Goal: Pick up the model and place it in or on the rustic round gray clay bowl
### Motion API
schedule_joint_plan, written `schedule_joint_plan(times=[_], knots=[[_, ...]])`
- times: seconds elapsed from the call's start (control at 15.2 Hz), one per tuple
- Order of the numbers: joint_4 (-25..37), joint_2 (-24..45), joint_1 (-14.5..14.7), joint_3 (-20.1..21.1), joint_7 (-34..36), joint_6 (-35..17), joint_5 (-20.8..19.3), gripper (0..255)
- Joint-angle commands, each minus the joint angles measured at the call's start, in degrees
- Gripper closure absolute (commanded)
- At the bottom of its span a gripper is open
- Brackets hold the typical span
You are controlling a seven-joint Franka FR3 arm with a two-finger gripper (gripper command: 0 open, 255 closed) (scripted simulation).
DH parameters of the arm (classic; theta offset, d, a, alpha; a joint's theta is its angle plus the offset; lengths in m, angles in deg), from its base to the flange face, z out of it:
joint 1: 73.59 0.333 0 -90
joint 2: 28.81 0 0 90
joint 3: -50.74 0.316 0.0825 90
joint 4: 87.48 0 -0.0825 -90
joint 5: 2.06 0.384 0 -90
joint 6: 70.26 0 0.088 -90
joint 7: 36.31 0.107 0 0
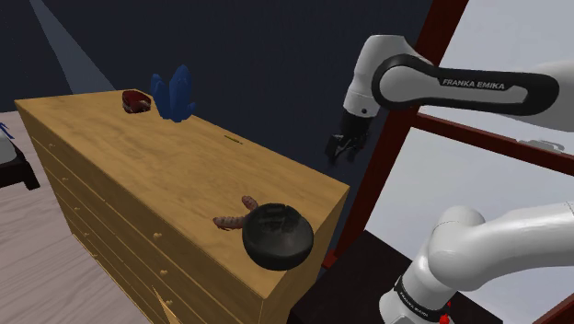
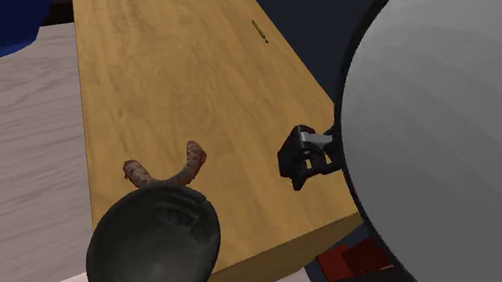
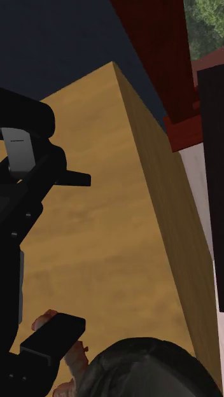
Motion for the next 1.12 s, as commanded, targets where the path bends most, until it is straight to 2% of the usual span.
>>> schedule_joint_plan(times=[0.0,0.59,1.06], knots=[[-0.51,2.39,0.39,1.69,2.13,-3.44,0.75,0],[0.74,16.81,1.65,10.38,13.03,-18.53,2.02,0],[6.61,31.25,1.27,16.52,23.35,-27.92,-2.23,0]])
